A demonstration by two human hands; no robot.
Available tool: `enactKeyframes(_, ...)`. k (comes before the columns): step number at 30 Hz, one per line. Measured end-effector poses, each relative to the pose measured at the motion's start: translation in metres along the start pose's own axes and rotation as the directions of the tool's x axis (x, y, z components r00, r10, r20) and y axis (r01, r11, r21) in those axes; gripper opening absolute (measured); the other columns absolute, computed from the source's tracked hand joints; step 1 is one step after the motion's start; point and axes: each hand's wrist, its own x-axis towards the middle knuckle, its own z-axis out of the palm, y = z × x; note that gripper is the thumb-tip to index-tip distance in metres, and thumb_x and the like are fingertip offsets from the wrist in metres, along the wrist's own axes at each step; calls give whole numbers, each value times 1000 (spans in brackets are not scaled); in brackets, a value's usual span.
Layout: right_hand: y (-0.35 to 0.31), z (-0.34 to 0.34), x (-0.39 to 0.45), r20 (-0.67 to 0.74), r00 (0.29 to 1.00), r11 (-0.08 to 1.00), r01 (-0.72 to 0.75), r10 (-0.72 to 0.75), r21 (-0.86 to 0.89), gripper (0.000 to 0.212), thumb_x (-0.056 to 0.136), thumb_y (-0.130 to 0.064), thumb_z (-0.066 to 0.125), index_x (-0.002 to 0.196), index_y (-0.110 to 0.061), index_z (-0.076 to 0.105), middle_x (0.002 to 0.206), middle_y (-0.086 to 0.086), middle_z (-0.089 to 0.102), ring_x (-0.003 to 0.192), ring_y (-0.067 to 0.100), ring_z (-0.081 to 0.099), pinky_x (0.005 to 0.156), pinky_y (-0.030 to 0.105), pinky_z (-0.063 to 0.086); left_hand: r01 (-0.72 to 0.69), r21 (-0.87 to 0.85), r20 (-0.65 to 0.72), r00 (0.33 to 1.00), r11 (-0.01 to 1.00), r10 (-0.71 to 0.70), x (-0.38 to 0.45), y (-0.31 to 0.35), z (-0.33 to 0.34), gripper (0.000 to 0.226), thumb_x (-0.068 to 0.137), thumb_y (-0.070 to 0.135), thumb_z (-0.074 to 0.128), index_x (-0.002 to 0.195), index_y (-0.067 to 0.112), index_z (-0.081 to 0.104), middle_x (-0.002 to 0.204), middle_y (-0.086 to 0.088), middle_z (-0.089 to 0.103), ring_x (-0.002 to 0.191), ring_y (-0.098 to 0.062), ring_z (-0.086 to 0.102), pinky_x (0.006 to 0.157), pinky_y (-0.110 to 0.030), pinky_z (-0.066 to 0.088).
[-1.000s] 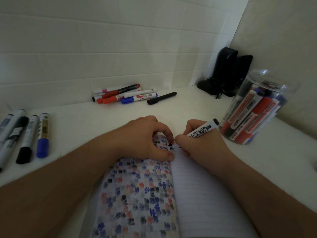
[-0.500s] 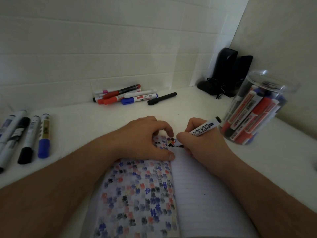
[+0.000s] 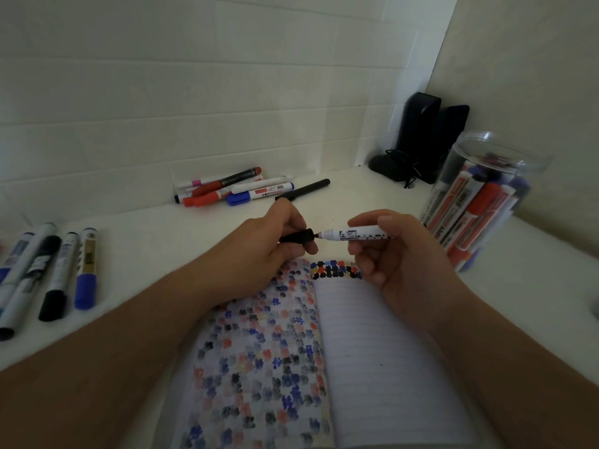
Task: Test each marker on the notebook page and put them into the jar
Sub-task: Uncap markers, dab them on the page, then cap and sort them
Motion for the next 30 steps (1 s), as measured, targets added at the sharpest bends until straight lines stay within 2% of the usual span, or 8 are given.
enactKeyframes(3,-1,1,-2,-7,1000,1000,-28,28,5,34,101,-20,43,92,-8,73,73,13,66,55,18,49,42,23,36,-23,3,-8,1000,1000,23,-2,4,1,16,104,21,51,109,34,44,108,26,69,103,11,61,81,-8,49)
enactKeyframes(7,-2,5,-2,-11,999,999,-53,53,-10,41,103,-17,38,91,-8,76,76,16,69,56,19,51,43,24,38,-44,34,-13,999,998,44,-4,7,1,11,104,25,51,108,34,46,107,21,70,100,6,64,84,-17,52)
enactKeyframes(15,-2,6,0,-88,995,998,-53,51,-27,37,104,-20,45,87,-10,76,72,14,65,57,18,54,46,24,44,-69,55,-46,996,996,71,-6,9,2,11,104,24,51,107,33,47,105,22,70,98,9,62,77,-7,47)
enactKeyframes(18,-2,6,1,-113,993,998,-22,16,-54,38,104,-19,46,84,-12,77,71,14,66,59,19,55,49,25,45,-71,60,-56,996,996,74,-7,10,3,11,103,27,52,107,35,46,104,21,69,98,7,63,79,-10,48)
enactKeyframes(22,2,10,-1,-66,998,995,-2,-4,-100,36,106,-19,45,92,-10,77,76,15,69,59,19,56,48,26,45,-74,80,-72,994,994,80,-7,12,4,11,102,29,53,108,34,46,103,18,70,95,3,64,80,-17,51)
enactKeyframes(24,3,12,-2,-59,998,997,-9,4,-80,35,107,-20,45,93,-10,76,77,15,70,59,19,57,48,25,46,-80,88,-88,992,993,87,-7,13,5,10,102,27,53,107,32,46,101,17,69,90,5,63,73,-12,49)
enactKeyframes(26,4,15,-2,-58,998,999,-20,18,-32,34,106,-20,47,94,-9,76,77,16,69,59,19,58,48,25,48,-97,105,-112,988,990,109,-7,12,5,9,102,26,53,107,31,46,98,17,69,86,3,62,69,-15,49)
enactKeyframes(30,4,20,-3,-73,997,998,-6,10,58,38,106,-16,43,92,-7,76,71,15,67,58,18,58,48,23,48,-122,120,-152,978,985,140,-7,14,6,9,102,20,54,107,26,49,94,19,66,86,-2,62,74,-23,49)
